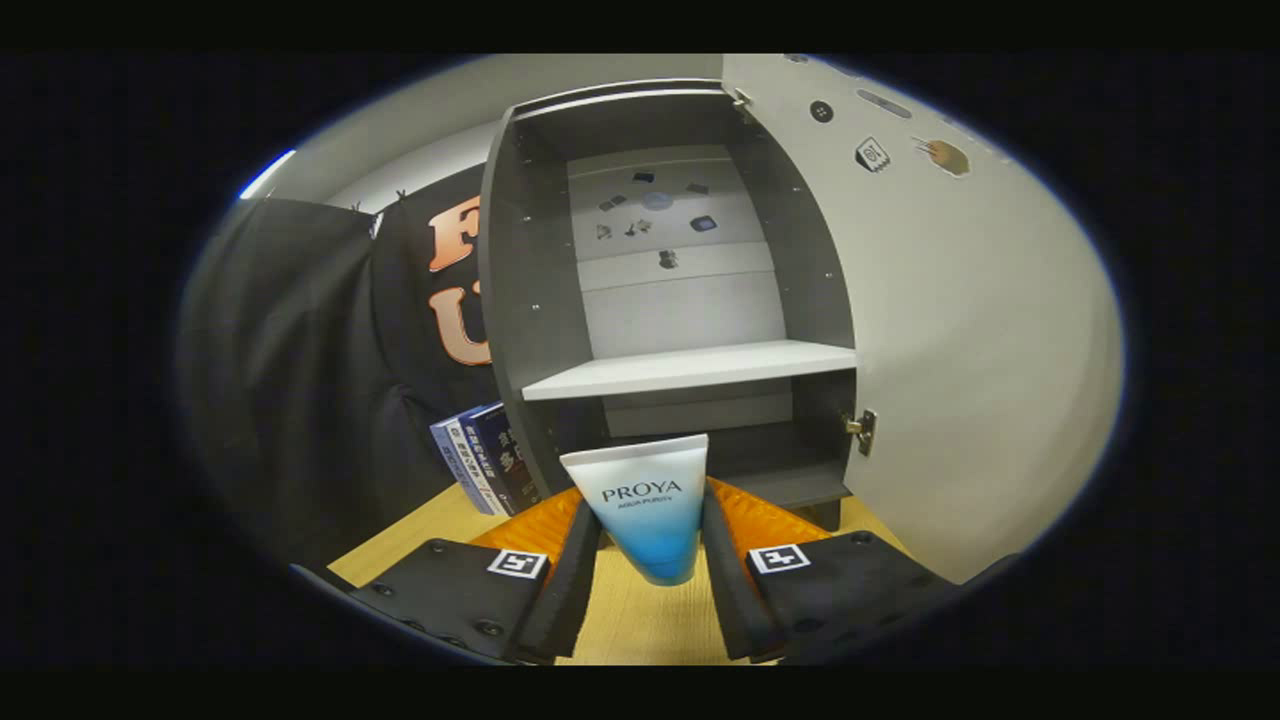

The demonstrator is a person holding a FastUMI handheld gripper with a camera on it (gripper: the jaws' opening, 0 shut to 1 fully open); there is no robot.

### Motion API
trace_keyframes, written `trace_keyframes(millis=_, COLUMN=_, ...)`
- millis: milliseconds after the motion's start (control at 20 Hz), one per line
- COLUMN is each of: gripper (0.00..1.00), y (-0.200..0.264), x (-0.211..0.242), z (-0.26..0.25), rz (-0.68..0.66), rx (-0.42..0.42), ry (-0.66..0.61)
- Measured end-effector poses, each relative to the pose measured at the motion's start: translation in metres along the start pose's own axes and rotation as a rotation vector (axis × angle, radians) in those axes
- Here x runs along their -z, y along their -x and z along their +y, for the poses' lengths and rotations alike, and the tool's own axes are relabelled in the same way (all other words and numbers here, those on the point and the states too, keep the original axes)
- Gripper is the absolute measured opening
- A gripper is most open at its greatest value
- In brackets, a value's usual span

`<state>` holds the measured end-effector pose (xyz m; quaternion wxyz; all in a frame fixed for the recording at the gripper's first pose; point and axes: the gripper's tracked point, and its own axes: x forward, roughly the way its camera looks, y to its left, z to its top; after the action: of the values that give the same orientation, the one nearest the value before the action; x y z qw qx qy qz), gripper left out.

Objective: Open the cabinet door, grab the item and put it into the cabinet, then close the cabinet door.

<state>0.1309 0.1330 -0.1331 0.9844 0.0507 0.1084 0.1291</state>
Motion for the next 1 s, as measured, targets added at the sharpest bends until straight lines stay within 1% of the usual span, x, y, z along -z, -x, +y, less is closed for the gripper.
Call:
trace_keyframes(millis=150, gripper=0.60, y=-0.010, x=-0.029, z=0.008, rz=-0.011, rx=-0.012, ry=0.003)
trace_keyframes(millis=550, gripper=0.60, y=-0.043, x=-0.104, z=0.012, rz=-0.058, rx=0.024, ry=0.069)
trace_keyframes(millis=750, gripper=0.60, y=-0.067, x=-0.132, z=0.013, rz=-0.070, rx=0.031, ry=0.036)
trace_keyframes(millis=1000, gripper=0.60, y=-0.105, x=-0.155, z=-0.002, rz=-0.070, rx=0.073, ry=-0.002)
